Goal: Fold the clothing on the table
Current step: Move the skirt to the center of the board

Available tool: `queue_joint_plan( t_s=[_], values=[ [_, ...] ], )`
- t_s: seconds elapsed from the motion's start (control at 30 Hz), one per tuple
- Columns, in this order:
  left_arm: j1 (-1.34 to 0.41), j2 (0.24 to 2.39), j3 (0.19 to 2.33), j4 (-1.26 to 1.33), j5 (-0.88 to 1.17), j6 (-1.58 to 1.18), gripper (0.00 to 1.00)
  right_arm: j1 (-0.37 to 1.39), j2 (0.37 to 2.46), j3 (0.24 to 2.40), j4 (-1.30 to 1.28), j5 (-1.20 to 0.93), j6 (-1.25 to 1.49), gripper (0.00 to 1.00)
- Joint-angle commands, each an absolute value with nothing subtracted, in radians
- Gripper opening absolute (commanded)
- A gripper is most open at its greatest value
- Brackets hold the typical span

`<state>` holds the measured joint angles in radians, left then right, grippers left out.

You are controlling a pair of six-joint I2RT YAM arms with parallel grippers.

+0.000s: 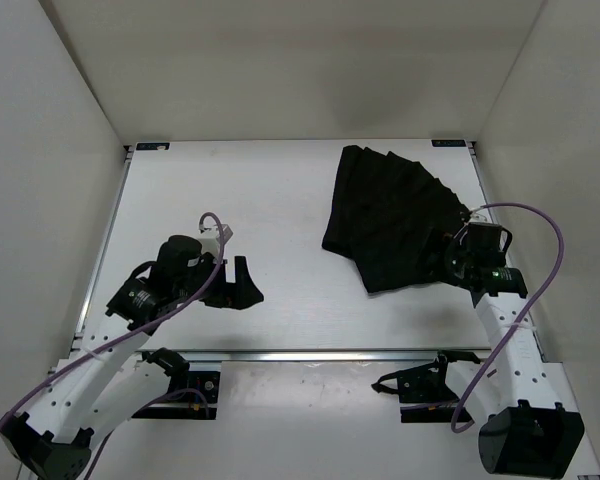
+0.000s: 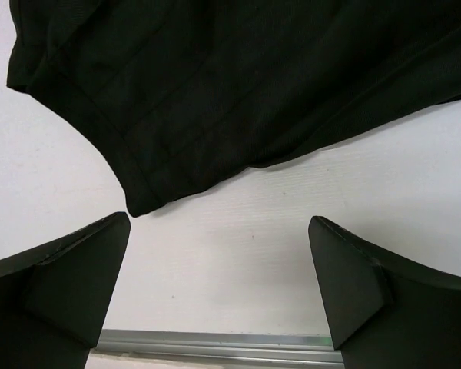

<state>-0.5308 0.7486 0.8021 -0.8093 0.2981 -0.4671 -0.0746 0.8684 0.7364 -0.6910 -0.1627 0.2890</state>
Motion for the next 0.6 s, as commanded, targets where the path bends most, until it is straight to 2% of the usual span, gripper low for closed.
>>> queue_joint_plan(
  t_s=[0.0, 0.13, 0.33, 0.4, 0.43, 0.47, 0.5, 0.53, 0.57],
  values=[
    [-0.549, 0.759, 0.848, -0.810, 0.252, -0.414, 0.99, -0.080, 0.844, 0.703, -0.638, -0.160, 0.316, 0.99],
    [-0.542, 0.704, 0.873, -0.778, 0.273, -0.380, 0.99, -0.074, 0.844, 0.683, -0.603, -0.215, 0.316, 0.99],
    [-0.526, 0.562, 0.885, -0.750, 0.183, -0.414, 0.99, -0.026, 0.879, 0.675, -0.537, -0.269, 0.365, 0.99],
    [-0.532, 0.540, 0.874, -0.707, 0.204, -0.419, 0.90, 0.026, 0.903, 0.693, -0.508, -0.247, 0.397, 0.96],
    [-0.543, 0.543, 0.868, -0.686, 0.195, -0.431, 0.73, 0.061, 0.913, 0.696, -0.488, -0.245, 0.422, 0.76],
    [-0.545, 0.558, 0.873, -0.666, 0.186, -0.433, 0.48, 0.093, 0.916, 0.701, -0.460, -0.242, 0.443, 0.41],
    [-0.543, 0.577, 0.876, -0.655, 0.190, -0.430, 0.42, 0.109, 0.926, 0.700, -0.448, -0.233, 0.460, 0.31],
    [-0.529, 0.615, 0.887, -0.650, 0.224, -0.419, 0.30, 0.133, 0.937, 0.707, -0.437, -0.226, 0.489, 0.14],
    [-0.516, 0.668, 0.915, -0.643, 0.235, -0.420, 0.19, 0.140, 0.939, 0.701, -0.433, -0.222, 0.515, 0.02]
  ],
)
